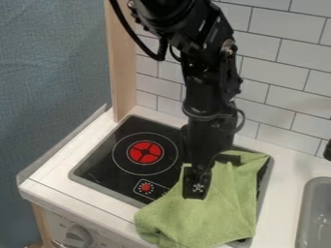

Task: Fold the cloth from top to bottom

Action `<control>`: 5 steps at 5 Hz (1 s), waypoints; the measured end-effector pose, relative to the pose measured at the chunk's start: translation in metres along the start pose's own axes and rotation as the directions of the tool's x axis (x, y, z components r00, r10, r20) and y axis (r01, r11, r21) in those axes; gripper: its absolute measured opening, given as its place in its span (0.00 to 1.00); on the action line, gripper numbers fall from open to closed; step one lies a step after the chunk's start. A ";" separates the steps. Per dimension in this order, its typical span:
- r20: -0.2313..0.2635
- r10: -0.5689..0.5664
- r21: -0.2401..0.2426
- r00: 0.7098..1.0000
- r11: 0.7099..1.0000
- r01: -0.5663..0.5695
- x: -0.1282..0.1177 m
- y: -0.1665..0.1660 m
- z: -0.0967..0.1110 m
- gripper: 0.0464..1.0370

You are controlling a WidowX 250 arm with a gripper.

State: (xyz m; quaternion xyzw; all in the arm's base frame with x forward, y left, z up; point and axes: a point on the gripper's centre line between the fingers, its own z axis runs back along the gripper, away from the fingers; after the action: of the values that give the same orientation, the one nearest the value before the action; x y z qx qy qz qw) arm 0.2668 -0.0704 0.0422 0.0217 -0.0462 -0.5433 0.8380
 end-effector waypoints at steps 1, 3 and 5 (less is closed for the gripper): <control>-0.015 -0.001 -0.020 1.000 1.000 0.001 -0.002 -0.004 -0.005 0.96; 0.013 0.013 -0.031 1.000 0.999 -0.012 0.005 0.023 -0.004 0.96; 0.064 0.000 0.012 0.998 1.000 -0.001 0.025 0.068 -0.014 0.96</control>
State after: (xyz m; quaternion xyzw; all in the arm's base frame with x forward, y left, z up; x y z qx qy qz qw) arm 0.3395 -0.0653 0.0356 0.0093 -0.0765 -0.5432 0.8361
